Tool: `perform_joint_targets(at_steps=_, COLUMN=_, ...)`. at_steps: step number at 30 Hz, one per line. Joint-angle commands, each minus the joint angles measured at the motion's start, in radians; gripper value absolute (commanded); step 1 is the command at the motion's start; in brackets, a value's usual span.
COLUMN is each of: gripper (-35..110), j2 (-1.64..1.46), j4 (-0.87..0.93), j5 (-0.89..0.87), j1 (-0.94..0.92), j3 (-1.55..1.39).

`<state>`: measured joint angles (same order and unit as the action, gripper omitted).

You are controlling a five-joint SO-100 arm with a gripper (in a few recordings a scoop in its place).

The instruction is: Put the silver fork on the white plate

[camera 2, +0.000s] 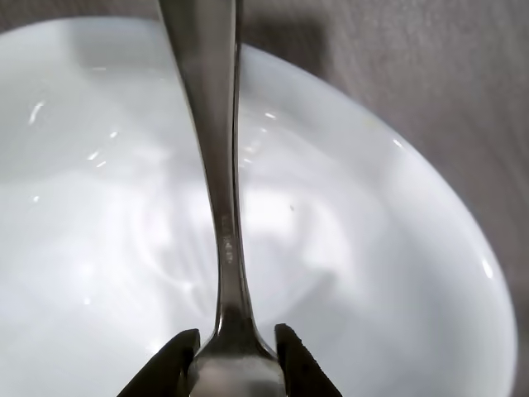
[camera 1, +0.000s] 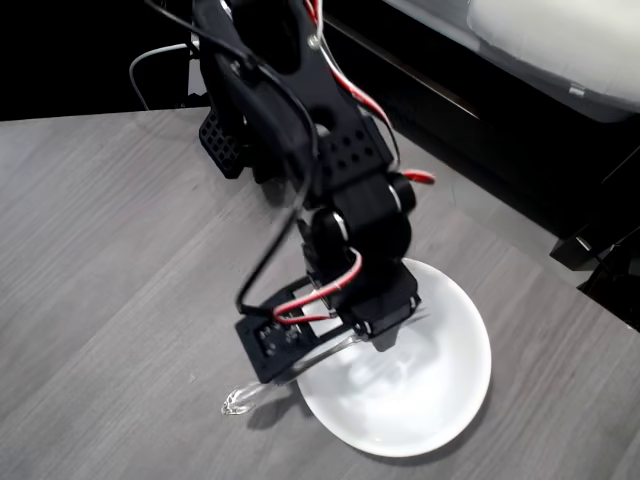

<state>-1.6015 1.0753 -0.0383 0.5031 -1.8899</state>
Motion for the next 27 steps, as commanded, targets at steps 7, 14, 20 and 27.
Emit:
perform_joint_targets(at_steps=7, gripper=7, j2=0.063, j4=-0.067, j5=-0.008, j1=0.034, j3=0.028)
perform_joint_targets(at_steps=14, gripper=16, j2=-0.038, j4=-0.021, j5=0.0, j1=0.023, j3=0.028)
perform_joint_targets(at_steps=20, gripper=16, j2=0.017, j4=-0.049, j5=-0.008, j1=0.006, j3=0.028)
perform_joint_targets(at_steps=27, gripper=18, j2=-0.052, j4=-0.095, j5=-0.008, j1=0.012, j3=0.034)
